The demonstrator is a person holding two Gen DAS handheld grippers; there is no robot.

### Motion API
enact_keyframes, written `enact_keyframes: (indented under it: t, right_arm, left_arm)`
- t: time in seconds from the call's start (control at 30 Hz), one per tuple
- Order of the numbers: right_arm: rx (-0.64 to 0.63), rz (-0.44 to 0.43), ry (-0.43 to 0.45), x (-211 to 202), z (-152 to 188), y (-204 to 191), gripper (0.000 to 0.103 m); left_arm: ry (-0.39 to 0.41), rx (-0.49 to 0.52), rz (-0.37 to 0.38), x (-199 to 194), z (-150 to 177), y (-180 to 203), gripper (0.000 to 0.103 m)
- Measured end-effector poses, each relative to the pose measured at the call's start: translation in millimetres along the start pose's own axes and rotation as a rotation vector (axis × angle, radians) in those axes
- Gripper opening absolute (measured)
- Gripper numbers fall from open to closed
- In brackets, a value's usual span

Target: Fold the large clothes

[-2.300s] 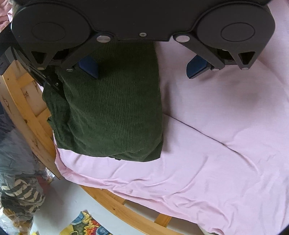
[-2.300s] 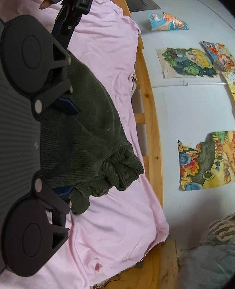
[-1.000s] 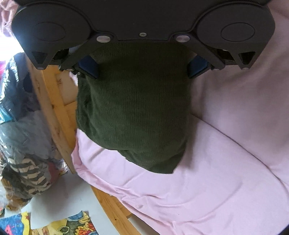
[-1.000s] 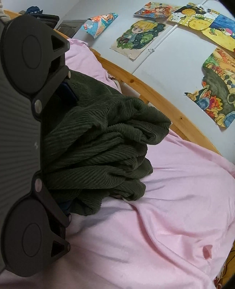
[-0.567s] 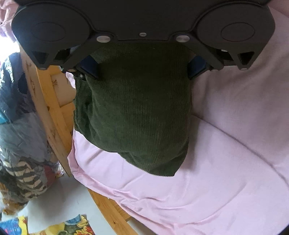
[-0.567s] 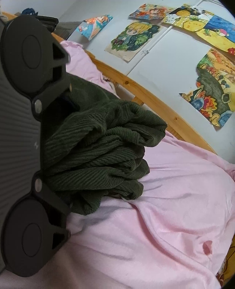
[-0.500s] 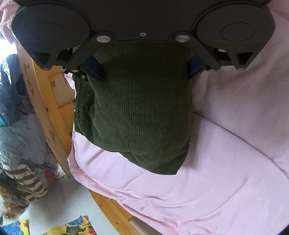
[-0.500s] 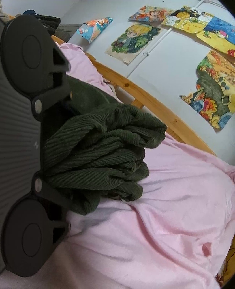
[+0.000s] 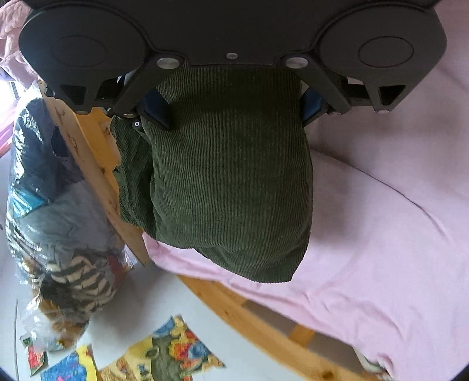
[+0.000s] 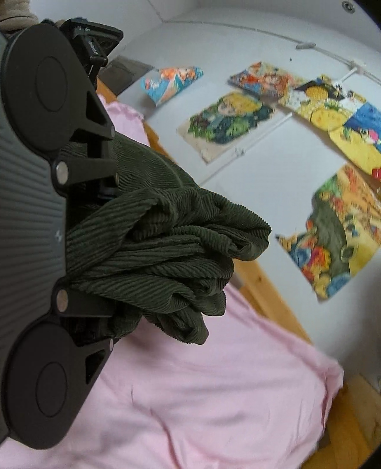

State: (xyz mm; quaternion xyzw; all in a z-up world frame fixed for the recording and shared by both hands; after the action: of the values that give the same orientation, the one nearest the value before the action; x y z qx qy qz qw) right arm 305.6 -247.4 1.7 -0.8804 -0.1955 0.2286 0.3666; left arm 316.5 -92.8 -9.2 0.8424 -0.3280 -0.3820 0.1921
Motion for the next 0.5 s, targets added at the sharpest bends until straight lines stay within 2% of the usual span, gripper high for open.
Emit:
enact_keyframes:
  t: [0.1,0.23,0.37,0.47,0.5]
  right_arm:
    - [0.029,-0.02,-0.012,20,11,-23,0.047]
    - [0.05,-0.017,-0.078,57,34,-46,0.047]
    - [0.085,0.007,-0.146,98,62,-51,0.048]
    - [0.083,0.084,-0.204,124,86,-41,0.057]
    - [0.077,0.105,-0.212,127,91,-36,0.064]
  left_arm:
    - [0.009,-0.006,-0.041,-29,-6,-18,0.09]
    - [0.024,-0.051,-0.107,-59,-11,-55,0.09]
    - [0.04,-0.107,-0.182,-72,-5,-99,0.09]
    - [0.002,-0.158,-0.25,-66,11,-129,0.09]
    - [0.005,-0.153,-0.249,-66,16,-132,0.09]
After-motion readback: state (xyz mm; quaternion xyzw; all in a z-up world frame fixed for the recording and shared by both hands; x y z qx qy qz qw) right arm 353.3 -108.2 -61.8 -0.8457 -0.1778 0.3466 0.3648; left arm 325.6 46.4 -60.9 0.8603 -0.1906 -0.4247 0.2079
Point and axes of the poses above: each gripper's, at about its wrist camera, not at the fingertips, and x roughly the way its jaws point, y to its right, z to its underside, the point moved 9 cm from there along x, roughly the way its jaws point, and after that the axes turned 8 degrees about x, right-handed, at the moved point
